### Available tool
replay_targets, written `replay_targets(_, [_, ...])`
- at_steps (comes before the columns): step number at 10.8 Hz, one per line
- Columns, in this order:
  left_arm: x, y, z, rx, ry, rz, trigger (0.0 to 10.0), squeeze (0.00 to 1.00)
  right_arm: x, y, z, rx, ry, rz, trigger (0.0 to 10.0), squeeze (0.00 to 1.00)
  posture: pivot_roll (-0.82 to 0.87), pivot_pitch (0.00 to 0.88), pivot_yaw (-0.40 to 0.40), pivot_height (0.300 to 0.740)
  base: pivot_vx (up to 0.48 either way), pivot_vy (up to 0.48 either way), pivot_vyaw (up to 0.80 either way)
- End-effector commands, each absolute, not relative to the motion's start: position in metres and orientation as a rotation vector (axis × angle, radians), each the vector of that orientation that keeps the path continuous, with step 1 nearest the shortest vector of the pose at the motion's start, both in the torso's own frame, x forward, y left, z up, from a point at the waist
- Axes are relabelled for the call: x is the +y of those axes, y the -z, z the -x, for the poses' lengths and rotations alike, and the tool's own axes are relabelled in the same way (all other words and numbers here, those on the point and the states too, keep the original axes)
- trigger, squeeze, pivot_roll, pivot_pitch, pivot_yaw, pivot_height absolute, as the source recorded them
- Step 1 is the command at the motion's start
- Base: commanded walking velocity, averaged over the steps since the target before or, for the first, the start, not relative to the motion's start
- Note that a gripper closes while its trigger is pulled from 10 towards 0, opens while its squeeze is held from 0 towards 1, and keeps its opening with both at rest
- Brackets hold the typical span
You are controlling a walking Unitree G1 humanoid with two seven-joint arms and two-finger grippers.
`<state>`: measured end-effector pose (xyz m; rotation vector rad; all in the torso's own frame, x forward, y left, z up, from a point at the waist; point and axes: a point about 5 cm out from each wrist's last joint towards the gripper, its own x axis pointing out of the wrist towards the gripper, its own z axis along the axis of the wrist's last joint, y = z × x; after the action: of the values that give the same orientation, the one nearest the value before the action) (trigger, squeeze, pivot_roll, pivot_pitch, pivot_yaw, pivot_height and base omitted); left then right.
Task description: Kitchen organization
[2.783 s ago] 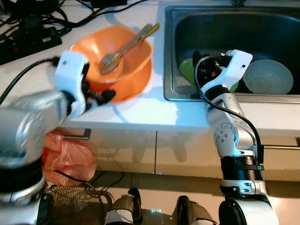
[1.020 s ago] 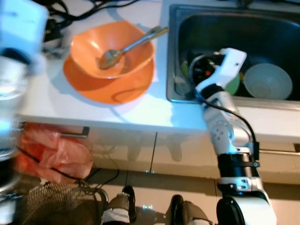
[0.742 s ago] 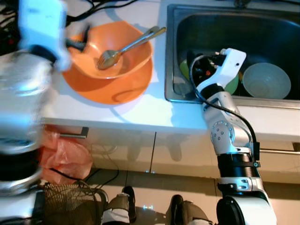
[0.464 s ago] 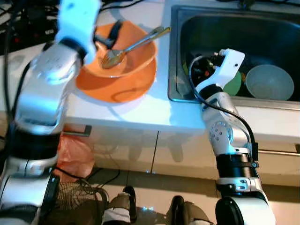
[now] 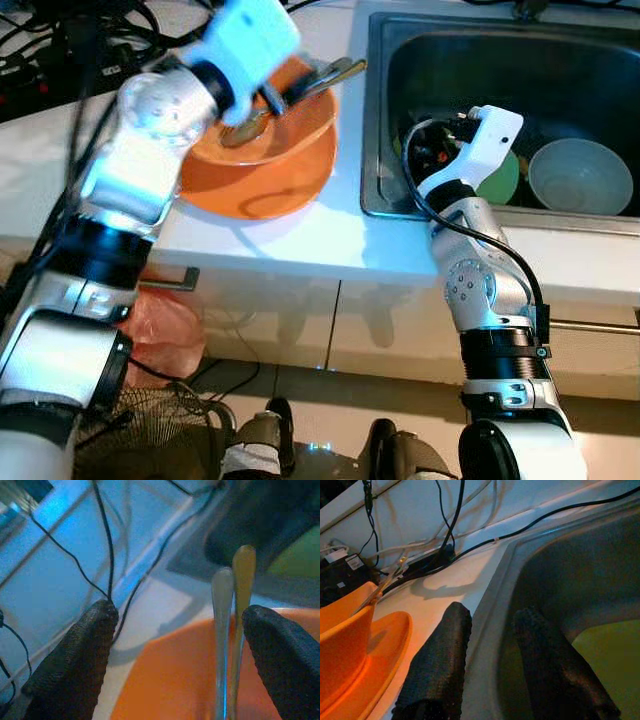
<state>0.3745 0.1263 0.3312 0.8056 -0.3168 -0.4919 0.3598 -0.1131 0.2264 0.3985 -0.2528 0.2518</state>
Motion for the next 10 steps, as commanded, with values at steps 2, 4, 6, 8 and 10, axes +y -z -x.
replay_targets(2, [0.1243, -0.3286, -0.3811, -0.289, 0.511, -0.887, 10.0, 0.0, -0.1112, -0.2248, -0.3599, -0.25, -0.248, -0.393, 10.0, 0.0, 0.12, 0.219, 0.067, 0.74, 0.0, 0.0, 0.0])
replay_targets(4, [0.121, -0.3235, -0.3833, -0.268, 0.549, -0.91, 10.0, 0.0, -0.1121, -0.2253, -0.3599, -0.251, -0.244, -0.393, 10.0, 0.0, 0.12, 0.222, 0.066, 0.74, 0.0, 0.0, 0.0])
replay_targets(6, [0.1204, -0.3269, -0.3808, -0.281, 0.593, -0.94, 10.0, 0.0, -0.1124, -0.2252, -0.3602, -0.251, -0.244, -0.394, 10.0, 0.0, 0.12, 0.222, 0.065, 0.74, 0.0, 0.0, 0.0])
replay_targets(8, [0.1205, -0.3275, -0.3778, -0.275, 0.633, -0.969, 10.0, 0.0, -0.1121, -0.2252, -0.3605, -0.249, -0.246, -0.394, 10.0, 0.0, 0.13, 0.223, 0.064, 0.74, 0.0, 0.0, 0.0])
replay_targets(10, [0.1171, -0.3252, -0.3794, -0.294, 0.597, -1.122, 10.0, 0.0, -0.1121, -0.2253, -0.3603, -0.25, -0.246, -0.395, 10.0, 0.0, 0.13, 0.226, 0.064, 0.74, 0.0, 0.0, 0.0])
